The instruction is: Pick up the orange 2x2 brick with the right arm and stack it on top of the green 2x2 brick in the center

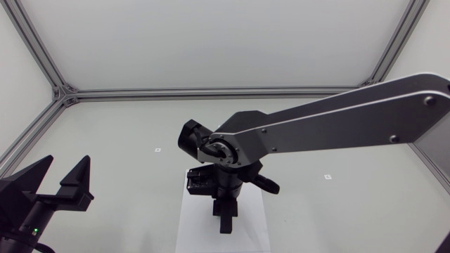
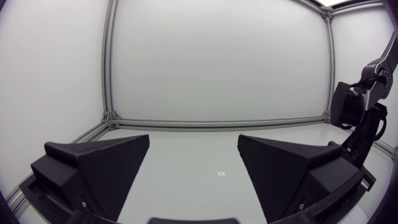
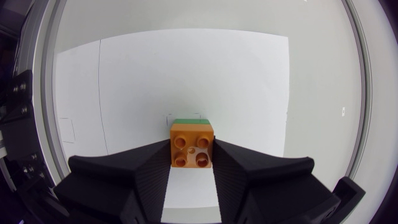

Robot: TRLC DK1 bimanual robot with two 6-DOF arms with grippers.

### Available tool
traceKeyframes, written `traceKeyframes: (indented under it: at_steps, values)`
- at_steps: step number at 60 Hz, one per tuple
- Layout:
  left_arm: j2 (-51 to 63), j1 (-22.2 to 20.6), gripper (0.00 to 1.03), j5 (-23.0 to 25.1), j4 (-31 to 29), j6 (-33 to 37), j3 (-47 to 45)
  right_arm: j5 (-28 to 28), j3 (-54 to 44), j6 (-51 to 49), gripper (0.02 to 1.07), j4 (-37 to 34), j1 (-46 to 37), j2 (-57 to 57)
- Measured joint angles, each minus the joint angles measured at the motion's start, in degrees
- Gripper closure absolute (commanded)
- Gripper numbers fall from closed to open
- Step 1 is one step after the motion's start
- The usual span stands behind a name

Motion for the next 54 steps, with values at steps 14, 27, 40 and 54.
traceKeyframes:
  at_steps: [14,27,40,54]
  values:
    - [0.0,0.0,0.04,0.0,0.0,0.0,0.0,0.7,2.3,0.2,0.92,-2.5,0.3,1.5]
    - [0.0,0.0,0.04,0.0,0.0,0.0,0.0,0.2,3.7,0.2,0.92,-3.9,0.3,2.5]
    - [0.0,0.0,0.04,0.0,0.0,0.0,0.0,-0.7,3.7,0.2,0.92,-4.0,0.3,2.3]
    - [0.0,0.0,0.04,0.0,0.0,0.0,0.0,-1.2,3.9,0.2,0.92,-4.5,0.3,2.3]
